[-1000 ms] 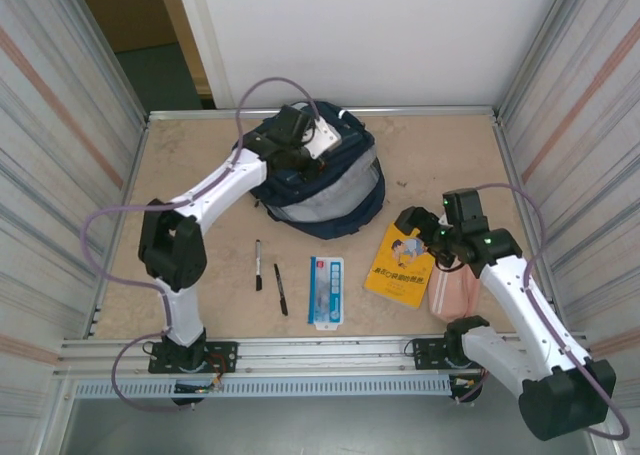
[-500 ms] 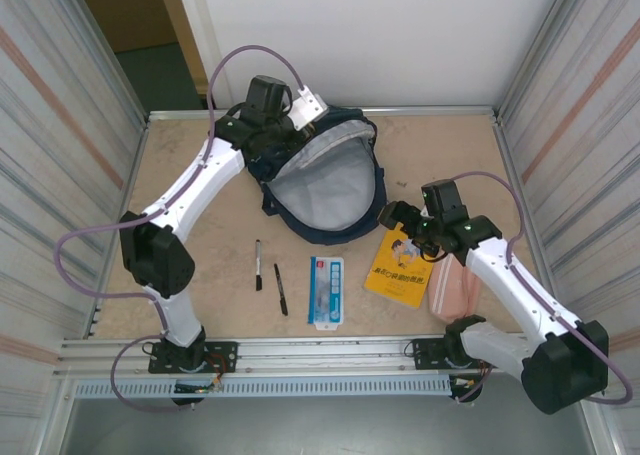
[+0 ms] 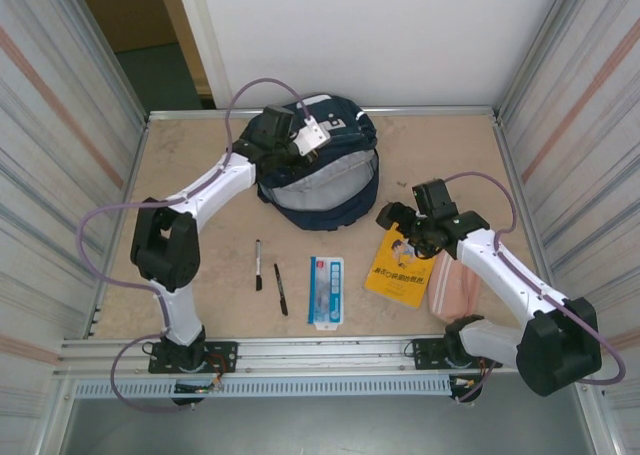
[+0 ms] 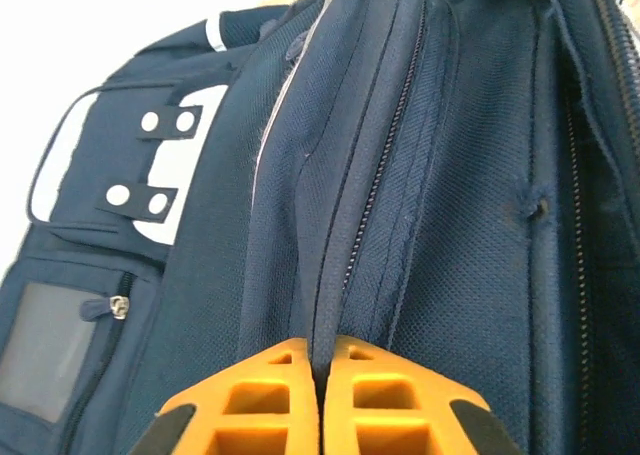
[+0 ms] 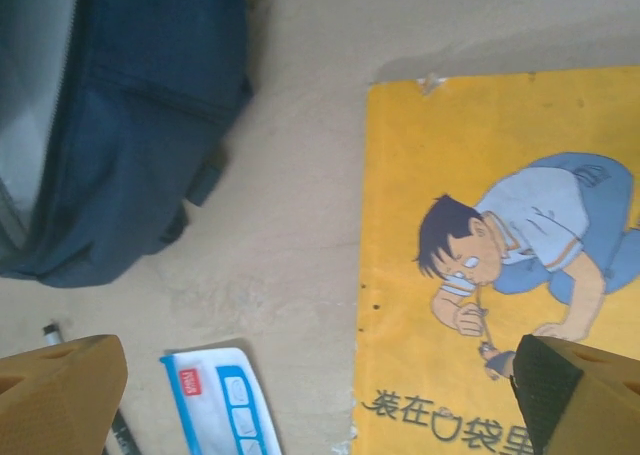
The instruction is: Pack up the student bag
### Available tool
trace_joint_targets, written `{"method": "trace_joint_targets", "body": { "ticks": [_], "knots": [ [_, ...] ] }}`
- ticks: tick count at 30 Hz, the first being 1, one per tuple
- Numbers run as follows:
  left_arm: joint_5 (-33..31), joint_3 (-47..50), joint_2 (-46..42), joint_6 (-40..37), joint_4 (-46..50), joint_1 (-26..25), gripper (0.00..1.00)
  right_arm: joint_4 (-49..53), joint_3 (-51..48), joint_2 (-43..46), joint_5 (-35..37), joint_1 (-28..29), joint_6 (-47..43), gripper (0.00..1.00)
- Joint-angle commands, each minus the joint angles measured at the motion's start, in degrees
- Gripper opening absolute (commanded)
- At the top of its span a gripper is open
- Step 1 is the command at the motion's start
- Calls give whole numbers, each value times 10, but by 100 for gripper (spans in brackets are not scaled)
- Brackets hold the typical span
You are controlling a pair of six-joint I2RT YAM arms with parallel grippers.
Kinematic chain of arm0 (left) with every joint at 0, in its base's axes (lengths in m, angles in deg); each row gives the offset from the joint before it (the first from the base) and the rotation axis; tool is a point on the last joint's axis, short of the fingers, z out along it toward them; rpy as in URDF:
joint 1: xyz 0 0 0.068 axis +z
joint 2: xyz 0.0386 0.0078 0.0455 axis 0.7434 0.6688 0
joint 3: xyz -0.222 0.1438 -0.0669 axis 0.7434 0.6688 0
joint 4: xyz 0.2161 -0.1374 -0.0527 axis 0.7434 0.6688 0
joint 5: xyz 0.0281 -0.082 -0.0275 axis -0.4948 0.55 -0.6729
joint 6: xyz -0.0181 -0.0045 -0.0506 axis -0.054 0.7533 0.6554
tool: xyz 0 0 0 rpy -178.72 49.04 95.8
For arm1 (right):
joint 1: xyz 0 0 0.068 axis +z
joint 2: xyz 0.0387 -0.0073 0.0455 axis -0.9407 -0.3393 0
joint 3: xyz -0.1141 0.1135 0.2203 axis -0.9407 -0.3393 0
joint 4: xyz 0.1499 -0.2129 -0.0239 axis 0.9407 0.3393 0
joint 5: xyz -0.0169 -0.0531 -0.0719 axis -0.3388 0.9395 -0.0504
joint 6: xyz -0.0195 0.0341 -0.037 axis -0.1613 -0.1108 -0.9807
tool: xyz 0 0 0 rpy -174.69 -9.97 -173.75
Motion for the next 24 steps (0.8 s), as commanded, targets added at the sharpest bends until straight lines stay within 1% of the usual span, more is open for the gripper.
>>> {"method": "trace_joint_targets", "body": {
  "ticks": [1, 2, 5, 8, 10, 12, 14, 16, 17, 18, 20, 23, 24],
  "knots": [
    [12, 27, -8, 22, -60, 5, 21, 76, -3, -3, 59, 1, 14, 99],
    [6, 33, -8, 26, -56, 5, 27, 90, -5, -2, 62, -1, 7, 99],
    [-2, 41, -15, 53, -29, 2, 31, 122, -15, 1, 56, -6, -8, 99],
    [12, 61, -48, 134, -25, -6, 38, 134, -32, 5, 38, -8, -17, 100],
    [7, 60, -65, 202, -36, -21, 46, 109, -47, 15, -12, -16, -47, 94],
    [25, 43, -70, 250, -25, -38, 47, 98, -66, 29, -35, -41, -63, 86],
    [69, 37, -79, 278, -6, -61, 48, 97, -82, 42, -56, -86, -81, 83],
    [59, 67, -102, 330, -11, -92, 48, 113, -91, 50, -70, -136, -100, 79],
    [60, 90, -110, 346, -23, -107, 49, 117, -95, 54, -75, -151, -109, 77],
    [68, 113, -116, 361, -36, -128, 49, 122, -97, 56, -75, -162, -116, 76],
    [63, 147, -119, 388, -47, -167, 49, 124, -100, 56, -76, -172, -128, 72],
    [44, 150, -106, 423, -9, -226, 49, 120, -100, 41, -95, -177, -135, 69],
    [39, 140, -95, 439, 16, -241, 49, 116, -101, 36, -102, -177, -136, 65]
  ]
}}
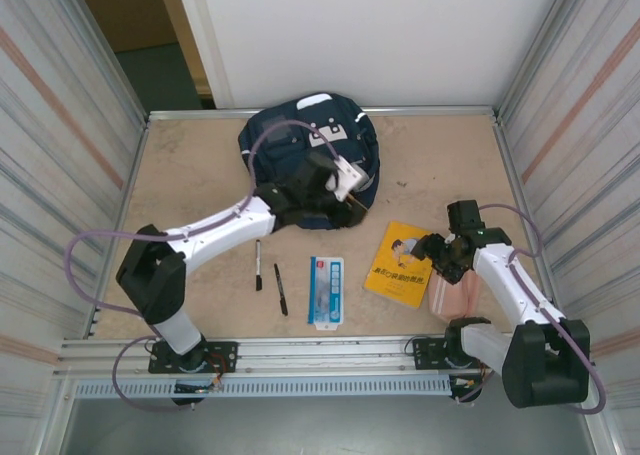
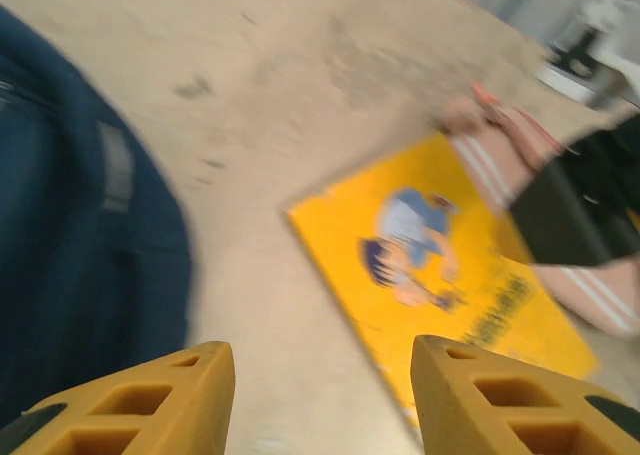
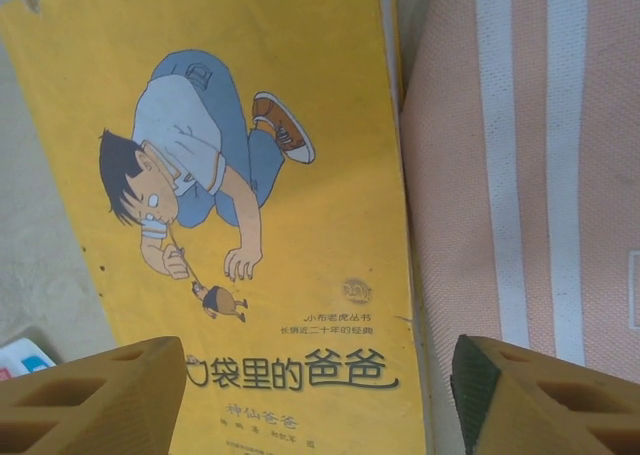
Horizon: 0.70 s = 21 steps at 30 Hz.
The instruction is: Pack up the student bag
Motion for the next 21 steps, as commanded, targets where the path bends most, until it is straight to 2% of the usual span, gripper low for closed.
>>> {"method": "trace_joint_targets", "body": {
  "ticks": [1, 6, 11, 13, 16, 21],
  "knots": [
    [-4, -4, 22, 89, 62, -37, 49, 8, -7, -14, -32, -2, -26, 64],
    [45, 9, 73, 160, 63, -53, 48, -14, -17, -49, -30, 1, -32, 63],
    [49, 1, 114, 147, 74, -54, 49, -37, -17, -84, -18, 26, -31, 59],
    [72, -16, 134, 129, 99, -48, 48, -58, -20, -98, -21, 44, -28, 57],
    [85, -1, 134, 147, 103, -23, 48, -92, -15, -123, -24, 88, -21, 53],
    [71, 26, 116, 139, 106, -2, 49, -157, 10, -176, -12, 144, -23, 46]
  ]
}}
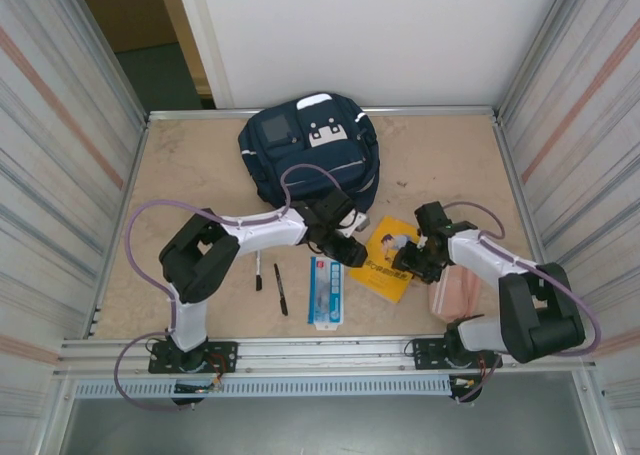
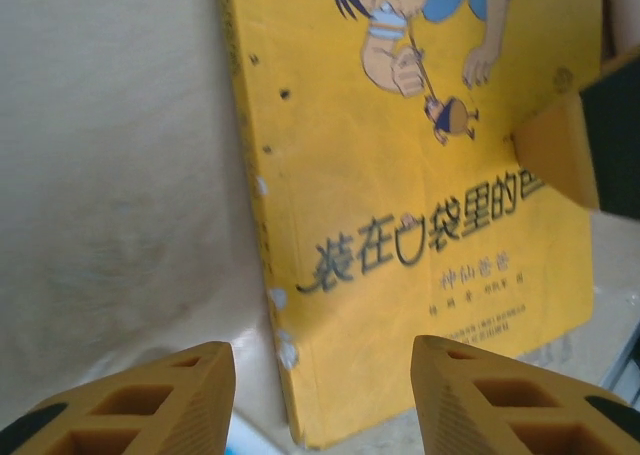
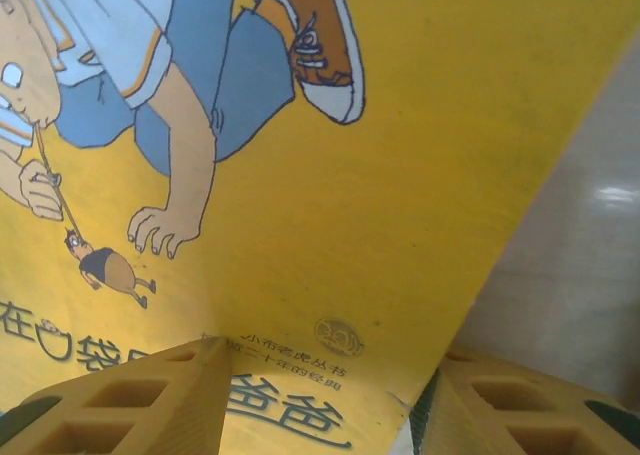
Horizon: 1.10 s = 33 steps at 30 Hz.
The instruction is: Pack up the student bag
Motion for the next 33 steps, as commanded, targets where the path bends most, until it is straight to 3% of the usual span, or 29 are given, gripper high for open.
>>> {"method": "trace_joint_targets", "body": {
  "ticks": [1, 6, 9, 13, 18, 27, 33],
  "knots": [
    [-7, 8, -20, 1, 29, 14, 49, -65, 24, -41, 4, 21, -7, 45],
    [-7, -6, 3, 16, 27, 41, 50, -45, 42, -59, 5, 20, -25, 49],
    [10, -31, 22, 26, 38, 48, 50, -26, 38, -42, -10, 18, -26, 61],
    [32, -45, 36, 50, 30, 47, 51, -14, 24, -4, -50, -4, -41, 61],
    [51, -32, 45, 94, -10, 48, 54, -17, 6, 2, -79, -42, -45, 48],
    [60, -47, 80, 108, -19, 48, 58, -75, 1, -75, -128, -46, -50, 19],
    [122, -31, 89, 132, -100, 49, 56, -104, -2, -98, -148, -46, -51, 17]
  ]
}}
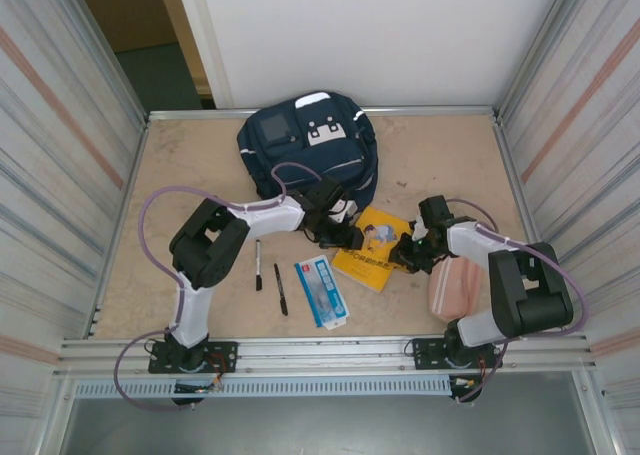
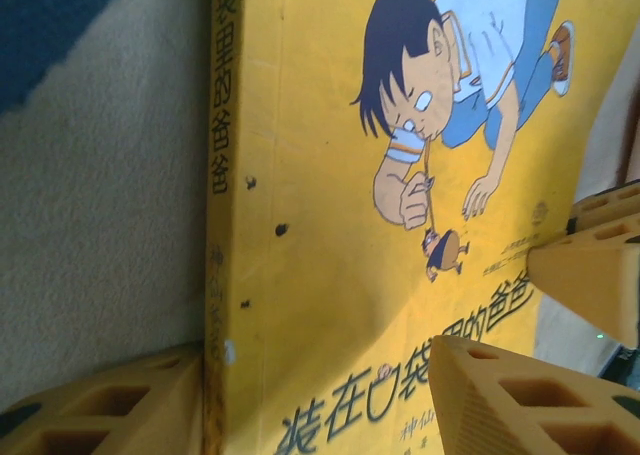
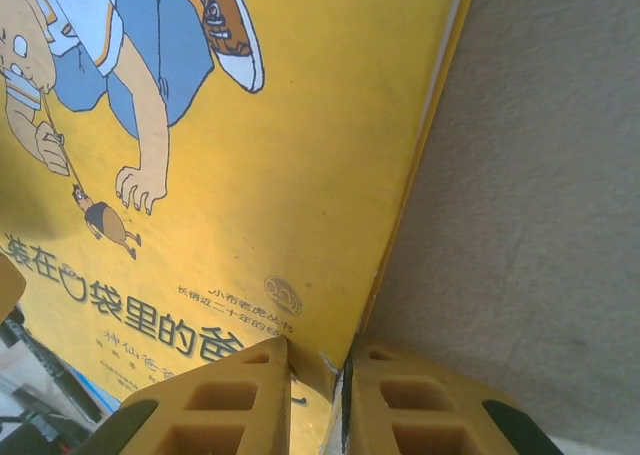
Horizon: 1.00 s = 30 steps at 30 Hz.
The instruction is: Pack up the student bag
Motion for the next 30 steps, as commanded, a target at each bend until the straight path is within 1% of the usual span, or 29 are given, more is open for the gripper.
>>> {"method": "trace_joint_targets", "body": {
  "ticks": [1, 4, 7, 9, 12, 13, 16, 17, 18, 20, 22, 24, 27, 30],
  "knots": [
    [56, 7, 21, 19, -75, -8, 55, -30, -11, -33, 3, 4, -13, 16],
    [44, 29, -14, 22, -93, -9, 54, -37, -11, -43, -8, 0, -13, 12],
    [20, 70, -61, 30, -131, -9, 52, -41, -11, -43, -17, 1, -18, 13],
    [20, 79, -83, 32, -139, -9, 46, -45, -15, -36, -17, 1, -17, 14],
    [33, 76, -95, 33, -123, -12, 37, -61, -26, -11, -13, 1, 4, 19],
    [42, 78, -96, 33, -123, -12, 34, -66, -29, -1, -8, 4, 9, 19],
    [56, 89, -102, 38, -113, -13, 22, -71, -40, 41, 25, 19, 17, 21],
    [56, 96, -108, 38, -111, -13, 19, -67, -43, 57, 38, 26, 18, 24],
    [53, 102, -115, 39, -109, -13, 17, -62, -43, 71, 56, 34, 19, 30],
    [45, 113, -137, 40, -108, -13, 14, -52, -43, 102, 89, 51, 18, 38],
    [34, 133, -163, 37, -118, -10, 9, -32, -33, 136, 155, 86, 9, 43],
    [15, 160, -202, 35, -139, -6, 0, -8, -17, 173, 237, 131, -2, 52],
    [-18, 178, -247, 31, -143, 0, 0, 1, -6, 229, 320, 168, 3, 55],
    [-32, 167, -279, 35, -129, 12, 0, -15, -6, 294, 359, 192, -1, 56]
  ]
}}
